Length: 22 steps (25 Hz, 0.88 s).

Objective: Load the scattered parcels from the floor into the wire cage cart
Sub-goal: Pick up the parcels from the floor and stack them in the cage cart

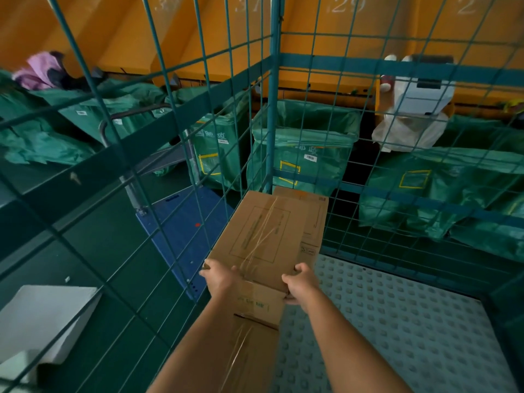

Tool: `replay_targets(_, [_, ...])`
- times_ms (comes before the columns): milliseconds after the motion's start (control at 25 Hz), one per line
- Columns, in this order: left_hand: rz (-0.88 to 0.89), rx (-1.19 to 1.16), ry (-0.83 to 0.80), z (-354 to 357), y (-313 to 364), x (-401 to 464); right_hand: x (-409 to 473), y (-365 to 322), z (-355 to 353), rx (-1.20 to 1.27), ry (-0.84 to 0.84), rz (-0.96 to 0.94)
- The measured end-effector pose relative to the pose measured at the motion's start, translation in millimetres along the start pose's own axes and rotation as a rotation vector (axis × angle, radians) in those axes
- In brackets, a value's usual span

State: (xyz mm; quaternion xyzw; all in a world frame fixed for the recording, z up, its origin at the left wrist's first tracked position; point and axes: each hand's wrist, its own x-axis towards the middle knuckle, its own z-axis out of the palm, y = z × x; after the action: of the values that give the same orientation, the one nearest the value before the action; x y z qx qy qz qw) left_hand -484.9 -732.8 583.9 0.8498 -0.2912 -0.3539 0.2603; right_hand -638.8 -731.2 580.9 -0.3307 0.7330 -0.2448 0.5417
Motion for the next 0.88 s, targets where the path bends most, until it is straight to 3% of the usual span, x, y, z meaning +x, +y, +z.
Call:
replay_targets(280, [0.095,0.085,-0.074,-37,-11,-17,-23,2,-8,-0.299,0.085,-0.118])
replay_targets(520, [0.154,0.056,0.071,-69,-63,-103,-67,22,-35,-0.369,-0.054,-0.263])
replay_targets(720, [0.066,0.021,0.189,-85,-149,-195,-119,78,-14,-0.377,-0.397,-0.217])
replay_targets(880, [-0.093,-0.029,0.248,-109,-243,-267,-187,131,31,-0.627,-0.58,-0.298])
